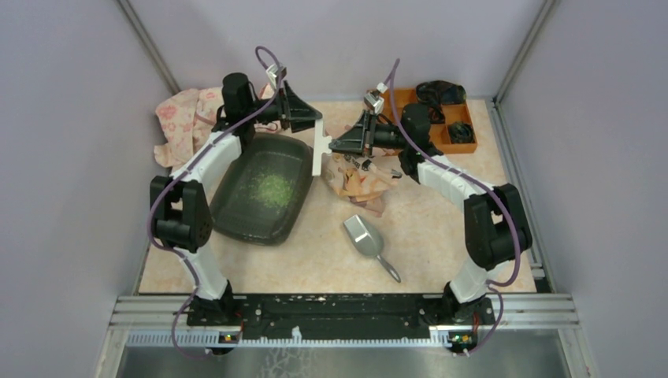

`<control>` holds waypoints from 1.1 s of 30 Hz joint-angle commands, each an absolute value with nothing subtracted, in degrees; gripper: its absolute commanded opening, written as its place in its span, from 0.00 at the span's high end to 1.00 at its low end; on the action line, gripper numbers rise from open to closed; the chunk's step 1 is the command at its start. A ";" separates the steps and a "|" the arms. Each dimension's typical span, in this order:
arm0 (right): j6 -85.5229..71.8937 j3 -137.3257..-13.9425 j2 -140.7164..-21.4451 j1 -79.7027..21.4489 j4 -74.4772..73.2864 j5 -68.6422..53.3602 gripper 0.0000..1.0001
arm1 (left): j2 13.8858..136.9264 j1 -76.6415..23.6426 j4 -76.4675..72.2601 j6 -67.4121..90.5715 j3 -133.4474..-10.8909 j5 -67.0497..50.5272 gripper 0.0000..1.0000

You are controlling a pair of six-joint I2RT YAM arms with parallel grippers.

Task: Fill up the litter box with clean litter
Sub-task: Pick up the clamp at the center of the board.

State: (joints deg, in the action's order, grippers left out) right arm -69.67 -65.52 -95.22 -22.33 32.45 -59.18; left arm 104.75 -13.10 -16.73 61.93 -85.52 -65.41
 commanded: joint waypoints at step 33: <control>-62.88 -74.39 -94.72 -23.26 24.46 -58.34 0.70 | 100.19 -15.29 -15.53 58.28 -79.28 -64.16 0.88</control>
